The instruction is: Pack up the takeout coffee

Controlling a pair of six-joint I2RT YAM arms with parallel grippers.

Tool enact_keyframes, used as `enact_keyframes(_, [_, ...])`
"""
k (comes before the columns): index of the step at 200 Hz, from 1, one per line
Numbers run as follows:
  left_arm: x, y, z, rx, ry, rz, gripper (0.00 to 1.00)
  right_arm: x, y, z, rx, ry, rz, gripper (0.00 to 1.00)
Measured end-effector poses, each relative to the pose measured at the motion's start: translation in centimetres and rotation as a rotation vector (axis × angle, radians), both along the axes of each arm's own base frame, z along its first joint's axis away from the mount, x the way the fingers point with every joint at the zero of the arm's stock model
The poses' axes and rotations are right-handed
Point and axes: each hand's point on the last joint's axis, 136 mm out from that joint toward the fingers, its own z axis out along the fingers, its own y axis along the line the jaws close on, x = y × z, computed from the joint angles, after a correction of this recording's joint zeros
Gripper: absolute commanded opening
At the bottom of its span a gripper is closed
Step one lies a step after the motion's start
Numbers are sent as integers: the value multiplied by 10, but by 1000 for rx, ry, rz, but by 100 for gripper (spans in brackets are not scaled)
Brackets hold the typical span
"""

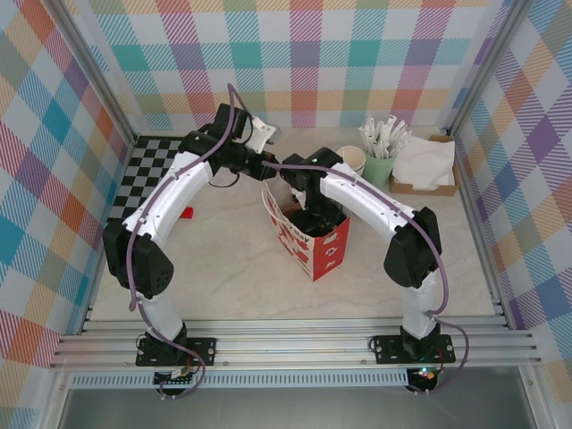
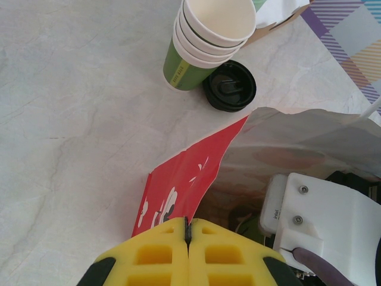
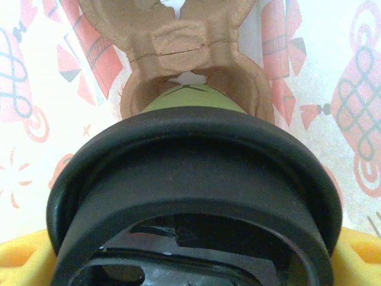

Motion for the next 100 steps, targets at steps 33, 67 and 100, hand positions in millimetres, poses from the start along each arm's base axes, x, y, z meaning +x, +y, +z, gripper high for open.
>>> enact_keyframes(33, [0,0,0,0,0,0,0,2,2,-4,5,-5,0,34])
enact_keyframes(67, [0,0,0,0,0,0,0,2,0,-11,1,-1,-5,34])
enact_keyframes(100, [0,0,0,1,0,1,0,3,0,-15,0,0,-5,33])
